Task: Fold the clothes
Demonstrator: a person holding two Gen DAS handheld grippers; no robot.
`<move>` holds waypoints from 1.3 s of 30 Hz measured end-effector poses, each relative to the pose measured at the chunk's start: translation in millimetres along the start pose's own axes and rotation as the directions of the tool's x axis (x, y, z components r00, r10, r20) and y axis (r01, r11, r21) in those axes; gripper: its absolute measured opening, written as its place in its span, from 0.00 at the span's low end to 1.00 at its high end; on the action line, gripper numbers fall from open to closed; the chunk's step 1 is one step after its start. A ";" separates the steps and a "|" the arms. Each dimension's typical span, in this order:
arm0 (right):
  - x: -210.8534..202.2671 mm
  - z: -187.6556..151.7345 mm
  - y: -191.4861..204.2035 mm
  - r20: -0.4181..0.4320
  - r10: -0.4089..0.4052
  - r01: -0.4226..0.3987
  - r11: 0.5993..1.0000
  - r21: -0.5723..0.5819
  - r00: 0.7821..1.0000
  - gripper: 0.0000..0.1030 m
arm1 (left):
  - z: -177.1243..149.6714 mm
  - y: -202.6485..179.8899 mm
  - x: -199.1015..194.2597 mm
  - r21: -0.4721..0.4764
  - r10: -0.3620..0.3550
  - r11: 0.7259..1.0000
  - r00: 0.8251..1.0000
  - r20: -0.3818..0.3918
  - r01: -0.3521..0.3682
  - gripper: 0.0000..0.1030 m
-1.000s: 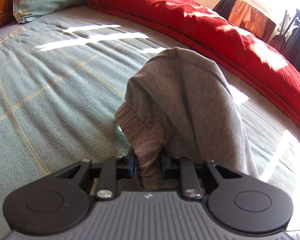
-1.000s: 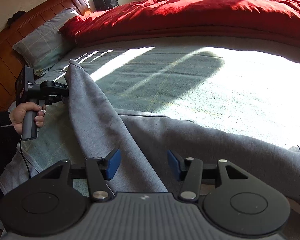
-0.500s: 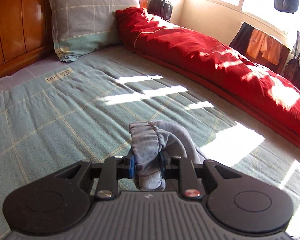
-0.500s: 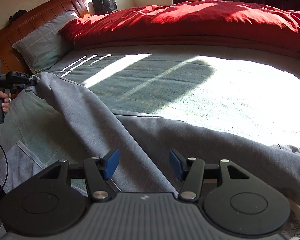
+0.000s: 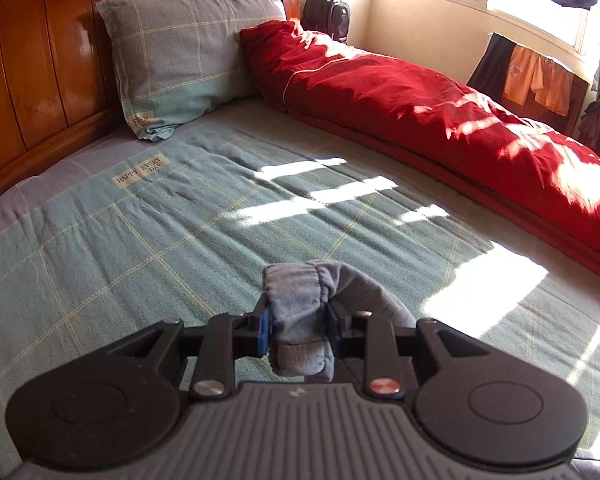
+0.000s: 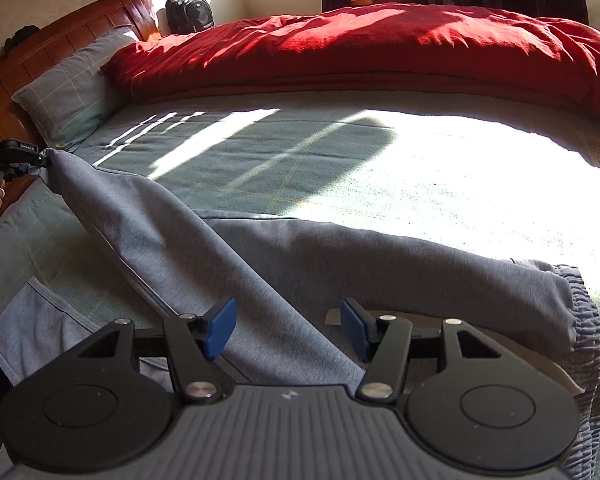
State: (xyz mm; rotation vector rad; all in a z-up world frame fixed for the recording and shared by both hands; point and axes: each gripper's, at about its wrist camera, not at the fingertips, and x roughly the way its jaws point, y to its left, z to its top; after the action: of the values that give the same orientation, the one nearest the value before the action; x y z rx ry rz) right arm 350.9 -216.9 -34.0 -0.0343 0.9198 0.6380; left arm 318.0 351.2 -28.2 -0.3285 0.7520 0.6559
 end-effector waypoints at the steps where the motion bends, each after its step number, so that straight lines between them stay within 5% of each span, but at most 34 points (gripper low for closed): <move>1: -1.3 -0.5 -0.5 0.002 -0.003 0.003 1.000 0.002 1.000 0.61 | -2.3 1.1 1.0 0.003 0.008 1.000 1.000 -0.012 -0.008 0.29; 13: -26.4 -10.5 6.5 0.023 -0.024 0.024 1.000 -0.011 0.999 0.64 | -5.6 12.9 -7.8 0.094 0.052 0.995 0.996 -0.069 -0.045 0.45; 18: -36.2 -17.8 10.3 0.026 -0.033 0.034 0.999 -0.020 0.999 0.64 | -25.8 -20.8 -23.7 0.235 -0.041 0.970 0.995 -0.088 0.061 0.52; 22: -47.8 -22.0 11.5 0.040 -0.054 0.056 0.997 -0.048 0.998 0.64 | -59.5 -67.9 -39.6 0.366 -0.164 0.908 0.976 -0.140 0.205 0.58; 25: -54.7 -22.9 8.6 0.052 -0.077 0.081 0.994 -0.077 0.996 0.64 | -88.6 -107.9 -52.8 0.461 -0.238 0.834 0.952 -0.192 0.302 0.63; 32: -52.7 -4.4 -28.9 0.037 -0.133 0.136 0.986 -0.096 0.990 0.61 | -147.7 -193.5 -79.6 0.546 -0.408 0.661 0.857 -0.315 0.515 0.64; 37: -31.0 19.6 -69.0 -0.011 -0.164 0.162 0.983 -0.088 0.986 0.25 | -161.4 -245.6 -89.5 0.550 -0.497 0.571 0.790 -0.359 0.609 0.64; 39: -17.3 30.3 -87.2 -0.021 -0.175 0.173 0.982 -0.081 0.984 0.21 | -164.9 -264.4 -89.2 0.544 -0.520 0.547 0.767 -0.375 0.637 0.64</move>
State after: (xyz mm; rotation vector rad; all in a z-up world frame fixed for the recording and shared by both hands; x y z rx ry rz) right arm 411.4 -287.9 -23.0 -0.1927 0.9070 0.5114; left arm 356.0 31.5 -65.9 0.0293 0.9220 -0.3086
